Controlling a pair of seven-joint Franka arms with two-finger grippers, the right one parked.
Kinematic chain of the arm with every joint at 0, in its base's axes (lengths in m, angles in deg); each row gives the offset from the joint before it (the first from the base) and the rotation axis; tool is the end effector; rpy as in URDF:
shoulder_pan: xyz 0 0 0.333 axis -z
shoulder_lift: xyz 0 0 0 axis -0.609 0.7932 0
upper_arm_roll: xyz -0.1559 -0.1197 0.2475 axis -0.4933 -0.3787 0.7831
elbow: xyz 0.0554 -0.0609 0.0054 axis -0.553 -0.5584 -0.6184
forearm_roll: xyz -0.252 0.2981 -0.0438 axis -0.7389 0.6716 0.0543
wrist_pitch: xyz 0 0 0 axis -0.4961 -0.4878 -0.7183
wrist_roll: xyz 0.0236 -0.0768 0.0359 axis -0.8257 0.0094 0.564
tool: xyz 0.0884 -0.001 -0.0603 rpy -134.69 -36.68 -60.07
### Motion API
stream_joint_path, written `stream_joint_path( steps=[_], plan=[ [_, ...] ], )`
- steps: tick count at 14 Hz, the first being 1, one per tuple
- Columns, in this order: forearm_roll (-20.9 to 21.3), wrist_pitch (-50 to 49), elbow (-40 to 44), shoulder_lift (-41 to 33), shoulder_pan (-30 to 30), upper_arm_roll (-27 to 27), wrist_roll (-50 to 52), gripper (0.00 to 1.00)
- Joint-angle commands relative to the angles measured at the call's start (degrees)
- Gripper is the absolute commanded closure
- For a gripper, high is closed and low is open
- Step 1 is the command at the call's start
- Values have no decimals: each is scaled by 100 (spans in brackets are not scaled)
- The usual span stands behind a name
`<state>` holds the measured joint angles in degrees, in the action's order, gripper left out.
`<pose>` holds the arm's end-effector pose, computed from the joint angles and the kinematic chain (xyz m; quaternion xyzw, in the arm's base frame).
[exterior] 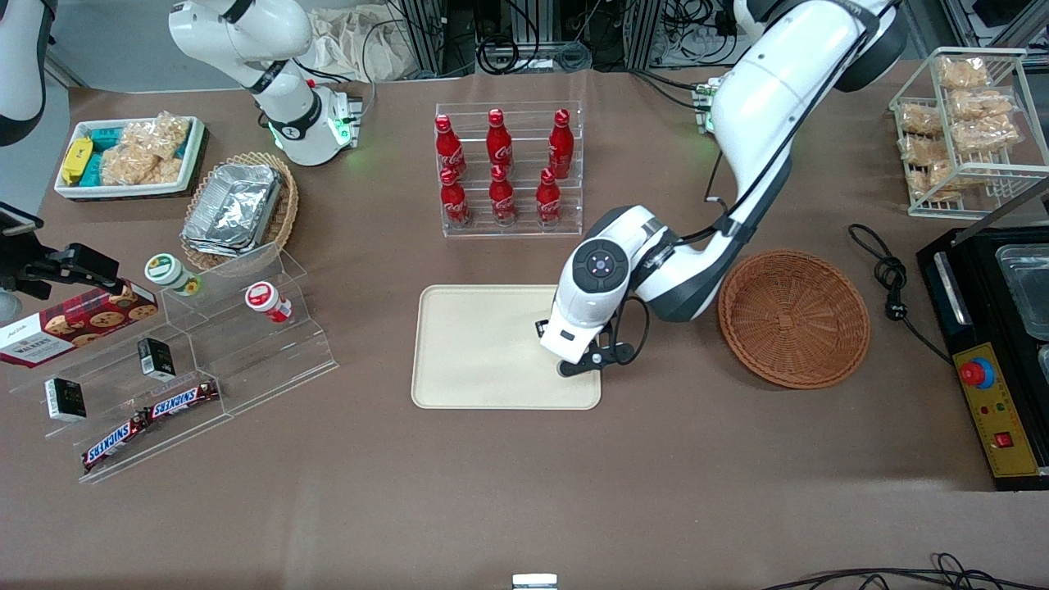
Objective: Place sandwich from basket to tray
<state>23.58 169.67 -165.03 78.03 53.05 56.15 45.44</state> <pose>0.5713 -0.4314 0.3104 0.9888 0.1458 -0.0168 0.0276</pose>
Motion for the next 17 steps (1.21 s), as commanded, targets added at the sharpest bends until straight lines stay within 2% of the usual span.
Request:
stream_joint_path(
  steps=[1, 4, 6, 8, 9, 11, 12, 14, 17],
  plan=[
    [-10, -826, -12, -888, -260, 33, 10, 0],
    [-317, -1811, -144, -1670, -920, -11, -270, 0],
    [-625, -1883, -415, -2049, -1593, -11, -840, 0],
    [-1046, -1866, -985, -2706, -2193, -3, -1918, 0],
    [-1205, -1901, -1266, -3014, -2282, 198, -2524, 0],
    [-1512, -1945, -1908, -3674, -2187, 1084, -3824, 0],
    [-1618, -2075, -2093, -3972, -2187, 1331, -4519, 0],
    [-1611, -2593, -1965, -4098, -2195, 1649, -5348, 0],
    [-1532, -3060, -1219, -3749, -2301, 1878, -6402, 0]
  ],
)
